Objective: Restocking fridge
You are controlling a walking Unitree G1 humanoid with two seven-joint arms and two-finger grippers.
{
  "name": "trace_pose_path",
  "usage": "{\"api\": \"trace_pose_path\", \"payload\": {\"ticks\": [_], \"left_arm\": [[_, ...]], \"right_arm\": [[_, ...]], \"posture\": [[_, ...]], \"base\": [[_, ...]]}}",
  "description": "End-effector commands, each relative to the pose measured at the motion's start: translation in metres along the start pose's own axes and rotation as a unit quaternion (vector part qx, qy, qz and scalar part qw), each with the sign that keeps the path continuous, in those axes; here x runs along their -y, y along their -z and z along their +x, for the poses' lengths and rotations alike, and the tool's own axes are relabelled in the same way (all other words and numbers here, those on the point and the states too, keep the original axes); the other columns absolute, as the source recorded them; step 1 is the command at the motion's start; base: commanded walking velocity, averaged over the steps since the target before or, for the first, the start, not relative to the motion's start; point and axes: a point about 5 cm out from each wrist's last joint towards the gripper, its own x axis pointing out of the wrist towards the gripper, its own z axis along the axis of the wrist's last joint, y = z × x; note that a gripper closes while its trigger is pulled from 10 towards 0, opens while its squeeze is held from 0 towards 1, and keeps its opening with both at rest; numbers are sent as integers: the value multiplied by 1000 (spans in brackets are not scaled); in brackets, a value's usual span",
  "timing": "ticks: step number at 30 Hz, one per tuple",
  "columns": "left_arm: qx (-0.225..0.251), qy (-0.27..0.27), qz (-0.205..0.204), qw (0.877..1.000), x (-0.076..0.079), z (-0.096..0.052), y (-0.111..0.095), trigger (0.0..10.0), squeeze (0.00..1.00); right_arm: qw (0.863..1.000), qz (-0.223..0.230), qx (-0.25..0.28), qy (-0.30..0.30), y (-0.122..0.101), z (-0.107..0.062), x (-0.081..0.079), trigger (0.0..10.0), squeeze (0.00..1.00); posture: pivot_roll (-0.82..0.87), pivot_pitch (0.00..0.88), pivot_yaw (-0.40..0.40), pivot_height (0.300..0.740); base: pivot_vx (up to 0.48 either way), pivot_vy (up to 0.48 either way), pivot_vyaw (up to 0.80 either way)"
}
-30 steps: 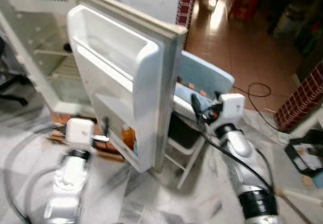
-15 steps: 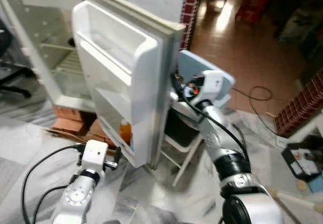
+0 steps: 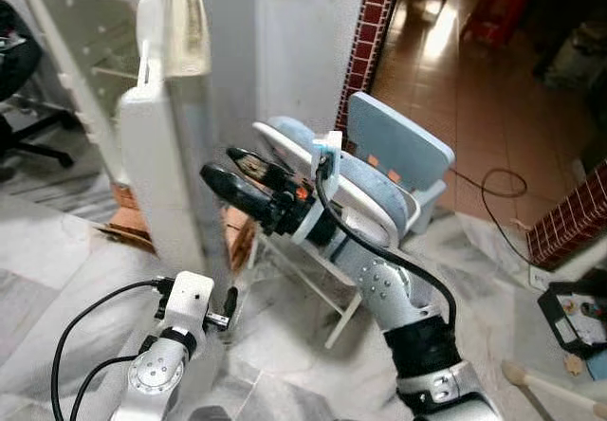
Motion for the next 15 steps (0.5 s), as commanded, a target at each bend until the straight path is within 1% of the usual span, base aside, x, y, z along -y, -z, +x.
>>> {"api": "trace_pose_path", "payload": {"ticks": [1, 3, 4, 6, 7, 9, 10, 11, 12, 13, 15], "left_arm": [[11, -6, 11, 1000, 0, -2, -6, 10000, 0], [15, -9, 17, 1000, 0, -3, -8, 10000, 0], [21, -15, 20, 999, 2, -5, -9, 10000, 0], [28, -20, 26, 999, 4, -6, -9, 10000, 0], [32, -26, 31, 999, 5, -6, -9, 10000, 0], [36, -36, 37, 998, 4, -6, -9, 10000, 0], [50, -48, 43, 997, 1, -6, -14, 10000, 0], [57, -53, 46, 996, -1, -5, -16, 10000, 0], [68, -61, 47, 995, -3, -4, -21, 10000, 0], [68, -61, 47, 995, -3, -4, -21, 10000, 0], [73, -66, 43, 994, -5, -3, -23, 10000, 0]], "right_arm": [[998, -40, -17, 54, 2, -15, 14, 10000, 0], [995, -51, -22, 79, 2, -23, 19, 10000, 0], [990, -66, -28, 119, 3, -34, 29, 10000, 0], [978, -92, -26, 187, 2, -50, 43, 10000, 0], [968, -105, -21, 225, 0, -61, 52, 10000, 0], [958, -120, -15, 260, -2, -70, 59, 10000, 0], [945, -137, -14, 297, -4, -81, 65, 10000, 0], [940, -140, -10, 312, -5, -86, 67, 10000, 0], [929, -146, -7, 339, -5, -95, 70, 10000, 0], [929, -146, -7, 339, -5, -95, 70, 10000, 0], [924, -153, -8, 350, -5, -100, 71, 10000, 0]], "posture": [[125, 0, -93, 740], [126, 7, -103, 740], [129, 11, -115, 740], [128, 15, -125, 740], [130, 11, -133, 740], [131, 12, -137, 740], [128, 17, -139, 740], [129, 18, -140, 740], [128, 18, -140, 740], [128, 18, -140, 740], [121, 20, -135, 740]], "base": [[0, 0, 0], [0, 0, 0], [0, 0, 0], [0, 0, 0], [0, 0, 0], [0, 0, 0], [0, 0, 0], [0, 0, 0], [0, 0, 0], [0, 0, 0], [0, 0, 0]]}}
